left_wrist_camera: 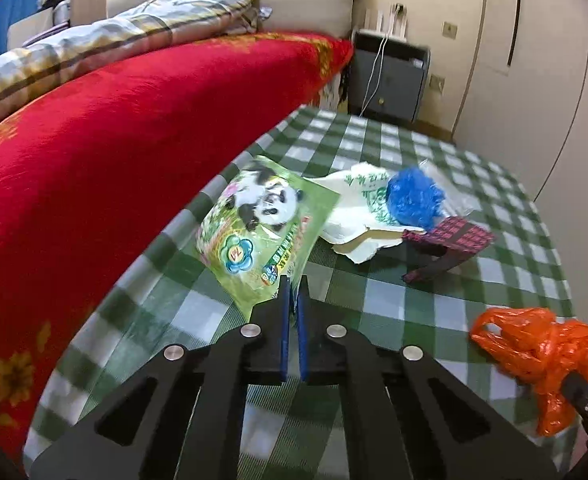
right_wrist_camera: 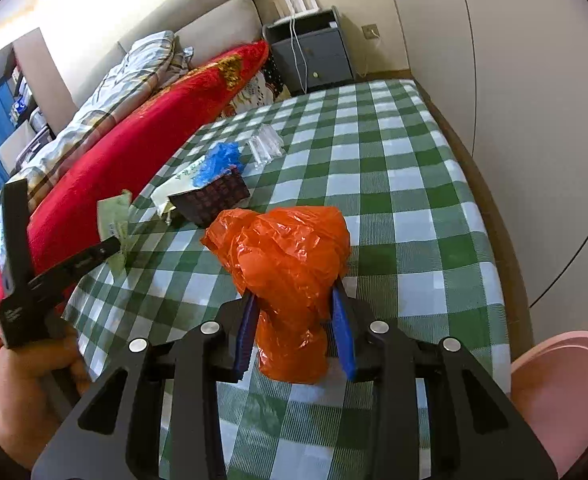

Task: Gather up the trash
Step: 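Grasp the green panda-print packet with the left tool, then carry the panda packet and orange bag over the pink bin and open both tools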

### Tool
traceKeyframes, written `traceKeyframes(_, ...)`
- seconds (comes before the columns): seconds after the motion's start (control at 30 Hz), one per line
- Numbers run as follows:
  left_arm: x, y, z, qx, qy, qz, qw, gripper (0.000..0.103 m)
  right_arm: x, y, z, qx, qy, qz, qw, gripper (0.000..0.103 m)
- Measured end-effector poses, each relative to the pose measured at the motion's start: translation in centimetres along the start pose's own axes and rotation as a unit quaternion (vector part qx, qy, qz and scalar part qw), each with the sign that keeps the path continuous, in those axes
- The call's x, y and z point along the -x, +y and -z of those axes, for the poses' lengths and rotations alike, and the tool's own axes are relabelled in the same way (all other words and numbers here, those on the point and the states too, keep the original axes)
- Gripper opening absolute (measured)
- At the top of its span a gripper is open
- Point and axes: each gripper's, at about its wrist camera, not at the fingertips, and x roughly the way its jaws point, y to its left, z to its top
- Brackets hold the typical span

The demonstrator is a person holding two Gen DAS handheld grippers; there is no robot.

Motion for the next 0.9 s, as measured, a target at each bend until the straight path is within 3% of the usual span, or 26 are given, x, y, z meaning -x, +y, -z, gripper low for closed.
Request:
traceKeyframes(0.33,5.8,0.1,1.9,-0.009,-0.032,0.056,0.9979,0.002,4.4,1.6,0.6,0.021,-0.043,0.016,0.999,0.034)
traceKeyframes(0.9,14.2,-0.4,5.0,-0.036,-0.062,0.159,0.9847,0.002,13.1,2.2,1.7,0.016,-0.098,0.041,0.994,0.033)
